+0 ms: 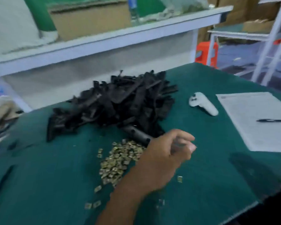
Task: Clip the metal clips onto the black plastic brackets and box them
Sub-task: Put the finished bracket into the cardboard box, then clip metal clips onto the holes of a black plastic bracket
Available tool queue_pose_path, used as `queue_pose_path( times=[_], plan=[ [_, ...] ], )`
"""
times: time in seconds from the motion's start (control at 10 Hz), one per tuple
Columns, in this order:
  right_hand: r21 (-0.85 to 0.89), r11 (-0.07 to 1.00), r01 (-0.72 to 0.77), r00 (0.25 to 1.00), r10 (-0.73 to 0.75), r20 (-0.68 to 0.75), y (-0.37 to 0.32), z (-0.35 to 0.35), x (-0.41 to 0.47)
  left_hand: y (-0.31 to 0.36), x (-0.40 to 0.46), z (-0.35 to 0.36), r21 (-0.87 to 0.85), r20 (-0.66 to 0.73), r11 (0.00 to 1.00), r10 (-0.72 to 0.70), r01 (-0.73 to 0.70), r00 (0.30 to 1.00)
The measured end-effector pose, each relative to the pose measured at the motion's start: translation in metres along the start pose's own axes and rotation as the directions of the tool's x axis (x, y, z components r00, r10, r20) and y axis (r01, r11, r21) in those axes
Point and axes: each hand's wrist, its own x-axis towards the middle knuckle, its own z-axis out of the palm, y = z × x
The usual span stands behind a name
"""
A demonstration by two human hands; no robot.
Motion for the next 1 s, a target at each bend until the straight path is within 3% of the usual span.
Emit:
queue_pose_path(
  times=[0.1, 0.2, 0.3, 0.4, 0.5, 0.6, 0.7, 0.8, 0.9, 1.0],
  plan=[
    [-0.156, 0.972, 0.175, 0.971, -0.144, 0.190, -0.089, 0.046, 0.015, -0.032, -0.005, -0.073, 0.053, -0.485, 0.996, -0.034, 0.068, 0.874],
    [0.106, 0.932, 0.347, 0.815, -0.356, 0.458, -0.152, 0.102, 0.035, -0.071, -0.007, -0.126, 0.137, -0.800, 0.954, -0.051, 0.265, 0.598],
    [0.075, 0.827, 0.557, 0.656, -0.493, 0.572, -0.191, 0.160, 0.053, -0.097, -0.002, -0.158, 0.130, -0.864, 0.891, -0.113, 0.434, 0.491],
    [-0.150, 0.741, 0.655, 0.684, -0.497, 0.535, -0.201, 0.202, 0.074, -0.109, 0.002, -0.159, 0.105, -0.805, 0.879, -0.200, 0.466, 0.559],
    [-0.359, 0.593, 0.721, 0.674, -0.479, 0.563, -0.209, 0.230, 0.078, -0.112, -0.012, -0.139, 0.088, -0.778, 0.921, -0.175, 0.381, 0.603],
    [-0.396, 0.593, 0.701, 0.697, -0.449, 0.560, -0.208, 0.236, 0.078, -0.113, -0.032, -0.117, 0.104, -0.768, 0.933, -0.146, 0.346, 0.624],
    [-0.298, 0.699, 0.650, 0.741, -0.498, 0.450, -0.202, 0.235, 0.074, -0.112, -0.044, -0.101, 0.103, -0.787, 0.945, -0.115, 0.312, 0.606],
    [0.020, 0.911, 0.413, 0.853, -0.394, 0.342, -0.202, 0.226, 0.072, -0.114, -0.047, -0.090, 0.041, -0.774, 0.958, -0.149, 0.284, 0.615],
    [0.484, 0.864, 0.139, 0.910, -0.305, 0.282, -0.208, 0.222, 0.071, -0.115, -0.050, -0.090, 0.043, -0.769, 0.966, -0.131, 0.255, 0.626],
    [0.691, 0.702, -0.173, 0.896, -0.180, 0.406, -0.219, 0.222, 0.069, -0.110, -0.051, -0.094, -0.036, -0.774, 0.994, -0.091, 0.100, 0.626]
  ],
)
